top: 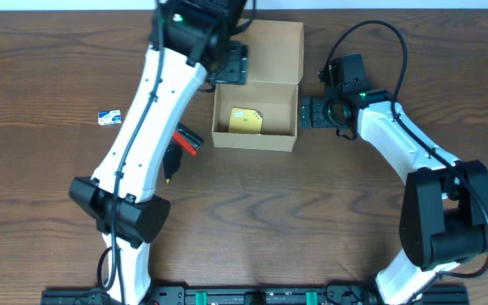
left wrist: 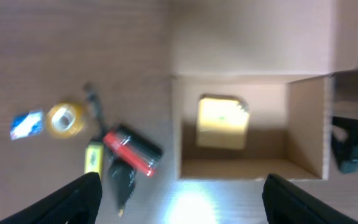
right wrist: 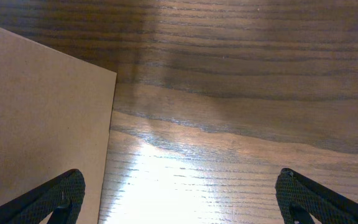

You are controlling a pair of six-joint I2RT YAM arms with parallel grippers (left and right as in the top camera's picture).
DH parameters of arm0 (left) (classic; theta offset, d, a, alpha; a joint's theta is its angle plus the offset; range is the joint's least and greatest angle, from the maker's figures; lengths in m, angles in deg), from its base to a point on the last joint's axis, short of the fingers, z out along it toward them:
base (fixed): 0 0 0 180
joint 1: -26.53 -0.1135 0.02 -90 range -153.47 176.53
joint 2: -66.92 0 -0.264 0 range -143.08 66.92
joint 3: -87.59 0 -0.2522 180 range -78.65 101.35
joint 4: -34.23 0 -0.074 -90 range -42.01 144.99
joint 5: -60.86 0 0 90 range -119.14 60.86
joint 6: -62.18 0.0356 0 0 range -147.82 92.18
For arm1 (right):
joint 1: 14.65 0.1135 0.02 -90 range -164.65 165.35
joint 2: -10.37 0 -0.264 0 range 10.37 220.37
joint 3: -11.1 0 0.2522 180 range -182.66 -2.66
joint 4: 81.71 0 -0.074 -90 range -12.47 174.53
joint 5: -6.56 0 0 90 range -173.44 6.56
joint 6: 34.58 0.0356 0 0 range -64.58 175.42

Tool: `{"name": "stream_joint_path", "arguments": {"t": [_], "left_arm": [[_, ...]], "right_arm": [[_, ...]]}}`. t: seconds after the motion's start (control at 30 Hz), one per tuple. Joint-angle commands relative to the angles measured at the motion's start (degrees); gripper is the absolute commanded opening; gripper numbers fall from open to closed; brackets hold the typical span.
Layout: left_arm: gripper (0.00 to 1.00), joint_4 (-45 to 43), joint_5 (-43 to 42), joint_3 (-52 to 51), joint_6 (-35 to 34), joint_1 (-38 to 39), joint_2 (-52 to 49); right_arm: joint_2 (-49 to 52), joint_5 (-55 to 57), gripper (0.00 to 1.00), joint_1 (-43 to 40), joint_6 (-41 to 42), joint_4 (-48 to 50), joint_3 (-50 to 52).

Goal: Pack container
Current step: 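Lift the left gripper out of the box and move to the red stapler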

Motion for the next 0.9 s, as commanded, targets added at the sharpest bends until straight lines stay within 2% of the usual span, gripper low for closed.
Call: {"name": "stream_joint_path", "arguments": {"t": [0.0, 0.07, 0.23, 0.5, 0.63, 0.87], "left_arm": [[0.84, 4.7, 5.5, 1.9, -11.5, -2.8, 1.8], [0.83, 7.7, 5.7, 1.9, -16.2, -5.0, 2.2], [0.83, 8.3, 5.3, 1.8, -23.4, -9.8, 2.3], [0.85, 8.5, 2.7, -2.8, -23.6, -13.2, 2.3], [0.83, 5.0, 0.9, -9.8, -25.9, -13.5, 2.4], [0.83, -5.6, -5.7, -22.6, -25.8, -14.7, 4.6]], "right_arm": [[0.0, -0.2, 0.99, -0.3, 0.6, 0.0, 0.0], [0.0, -0.2, 0.99, -0.3, 0.6, 0.0, 0.0], [0.0, -0.2, 0.99, -0.3, 0.6, 0.0, 0.0], [0.0, -0.2, 0.99, -0.3, 0.6, 0.0, 0.0], [0.0, -0.2, 0.99, -0.3, 0.6, 0.0, 0.0], [0.0, -0.2, 0.99, -0.3, 0.6, 0.0, 0.0]]}}
